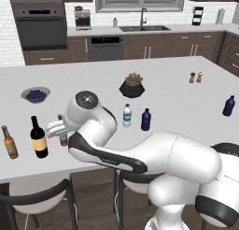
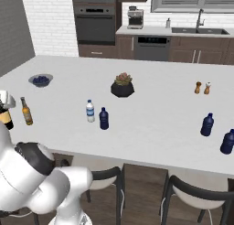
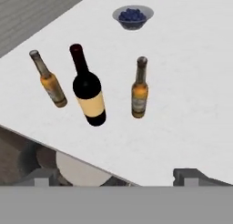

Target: Move the plastic bottles in the middle to the plastics group, and the glass bottles in the middle to the glass group.

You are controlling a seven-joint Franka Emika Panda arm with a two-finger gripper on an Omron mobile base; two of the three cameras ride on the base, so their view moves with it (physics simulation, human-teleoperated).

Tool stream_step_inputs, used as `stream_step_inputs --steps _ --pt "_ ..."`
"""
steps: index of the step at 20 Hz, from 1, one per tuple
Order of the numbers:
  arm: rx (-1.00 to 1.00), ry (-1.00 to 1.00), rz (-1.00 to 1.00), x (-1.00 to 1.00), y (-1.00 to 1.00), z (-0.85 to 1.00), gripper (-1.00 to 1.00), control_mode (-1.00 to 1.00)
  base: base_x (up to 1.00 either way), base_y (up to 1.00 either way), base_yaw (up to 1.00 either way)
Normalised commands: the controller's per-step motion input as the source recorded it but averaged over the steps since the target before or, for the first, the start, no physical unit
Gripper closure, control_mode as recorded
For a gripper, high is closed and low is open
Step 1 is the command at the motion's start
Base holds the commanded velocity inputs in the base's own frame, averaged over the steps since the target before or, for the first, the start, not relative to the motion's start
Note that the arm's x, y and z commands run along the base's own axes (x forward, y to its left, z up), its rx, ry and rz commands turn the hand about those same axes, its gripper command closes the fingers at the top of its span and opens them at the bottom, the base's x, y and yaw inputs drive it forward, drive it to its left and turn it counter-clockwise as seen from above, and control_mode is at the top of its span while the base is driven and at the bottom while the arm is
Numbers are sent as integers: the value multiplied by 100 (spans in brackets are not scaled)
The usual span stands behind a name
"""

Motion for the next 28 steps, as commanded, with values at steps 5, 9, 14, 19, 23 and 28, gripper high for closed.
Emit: stream_step_inputs --steps 5,9,14,19,23,28 --pt "7 8 -18 -28 -100 33 -100 -100 0 0 0" --pt "13 0 -13 -19 -100 -44 -100 -100 0 0 0" --pt "3 7 -13 -7 -100 -45 -100 -100 0 0 0" --pt "-11 15 -10 0 -100 45 -100 -100 0 0 0" --pt "-7 16 -10 0 -100 82 -100 -100 0 0 0" --pt "0 26 -14 13 -100 41 -100 -100 0 0 0"
